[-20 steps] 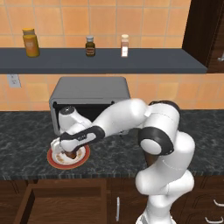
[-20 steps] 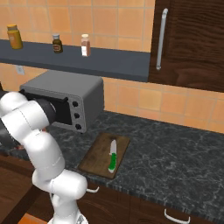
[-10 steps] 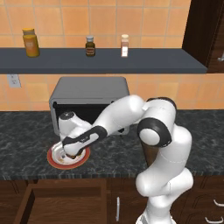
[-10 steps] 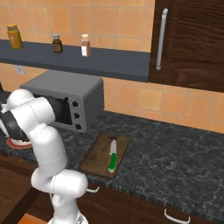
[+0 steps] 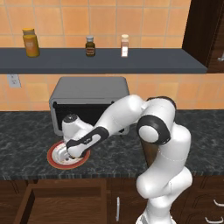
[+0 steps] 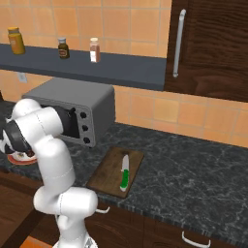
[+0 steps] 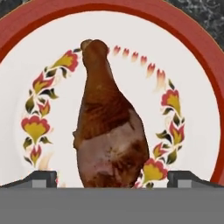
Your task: Pick up the knife from the drawer and place it on the cutting board. Then place the meat from the plate to the cutting board.
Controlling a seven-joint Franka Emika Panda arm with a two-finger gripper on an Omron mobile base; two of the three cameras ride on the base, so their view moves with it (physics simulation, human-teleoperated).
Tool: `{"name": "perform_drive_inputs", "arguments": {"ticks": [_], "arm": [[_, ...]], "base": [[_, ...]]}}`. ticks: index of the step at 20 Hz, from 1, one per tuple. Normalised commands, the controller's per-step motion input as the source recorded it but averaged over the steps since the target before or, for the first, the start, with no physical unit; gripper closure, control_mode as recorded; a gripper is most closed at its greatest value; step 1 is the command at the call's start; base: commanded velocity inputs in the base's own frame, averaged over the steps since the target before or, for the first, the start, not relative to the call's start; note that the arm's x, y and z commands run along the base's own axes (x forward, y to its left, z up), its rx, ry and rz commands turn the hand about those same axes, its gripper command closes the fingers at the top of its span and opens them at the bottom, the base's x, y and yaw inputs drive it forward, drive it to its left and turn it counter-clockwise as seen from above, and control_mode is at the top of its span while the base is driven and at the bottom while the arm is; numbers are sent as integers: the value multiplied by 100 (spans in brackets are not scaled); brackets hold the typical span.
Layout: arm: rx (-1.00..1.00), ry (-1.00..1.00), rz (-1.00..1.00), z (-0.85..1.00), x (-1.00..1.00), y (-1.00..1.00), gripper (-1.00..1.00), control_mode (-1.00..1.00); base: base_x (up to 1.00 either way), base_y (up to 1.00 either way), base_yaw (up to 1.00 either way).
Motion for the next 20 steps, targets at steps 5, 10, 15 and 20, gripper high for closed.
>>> {"name": "perform_drive_inputs", "arguments": {"ticks": [5, 10, 15, 20], "arm": [[-3, 1, 0, -46, 14, 2, 100, -100], [-8, -2, 0, -23, 22, 24, 100, -100], [0, -2, 0, 4, 0, 0, 100, -100], [0, -9, 0, 37, -36, -22, 100, -100]], "base": [[0, 0, 0], [0, 0, 0], [0, 0, 0], [0, 0, 0]]}}
